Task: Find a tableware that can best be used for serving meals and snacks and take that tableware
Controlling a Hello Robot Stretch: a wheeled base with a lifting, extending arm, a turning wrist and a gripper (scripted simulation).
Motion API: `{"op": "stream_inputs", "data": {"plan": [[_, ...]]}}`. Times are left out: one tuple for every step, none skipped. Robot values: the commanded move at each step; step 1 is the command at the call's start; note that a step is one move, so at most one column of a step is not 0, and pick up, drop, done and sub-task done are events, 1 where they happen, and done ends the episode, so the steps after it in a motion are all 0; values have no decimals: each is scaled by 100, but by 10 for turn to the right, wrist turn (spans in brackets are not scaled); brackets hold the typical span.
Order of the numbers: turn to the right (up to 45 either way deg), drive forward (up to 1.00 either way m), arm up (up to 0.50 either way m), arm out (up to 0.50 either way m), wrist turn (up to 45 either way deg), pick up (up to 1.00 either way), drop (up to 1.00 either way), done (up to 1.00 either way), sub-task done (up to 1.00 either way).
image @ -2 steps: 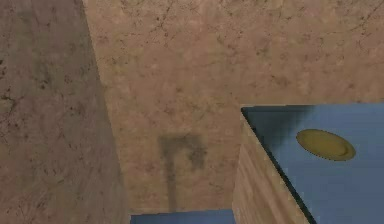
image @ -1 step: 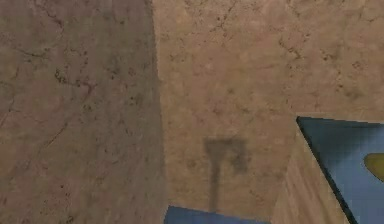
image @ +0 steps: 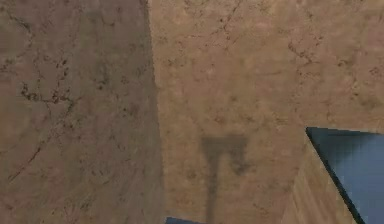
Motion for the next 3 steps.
{"op": "stream_inputs", "data": {"plan": [[-300, 0, 0, 0, 0, 0, 0, 0, 0], [0, 0, 50, 0, 0, 0, 0, 0, 0], [0, 0, 38, 0, 0, 0, 0, 0, 0]]}}
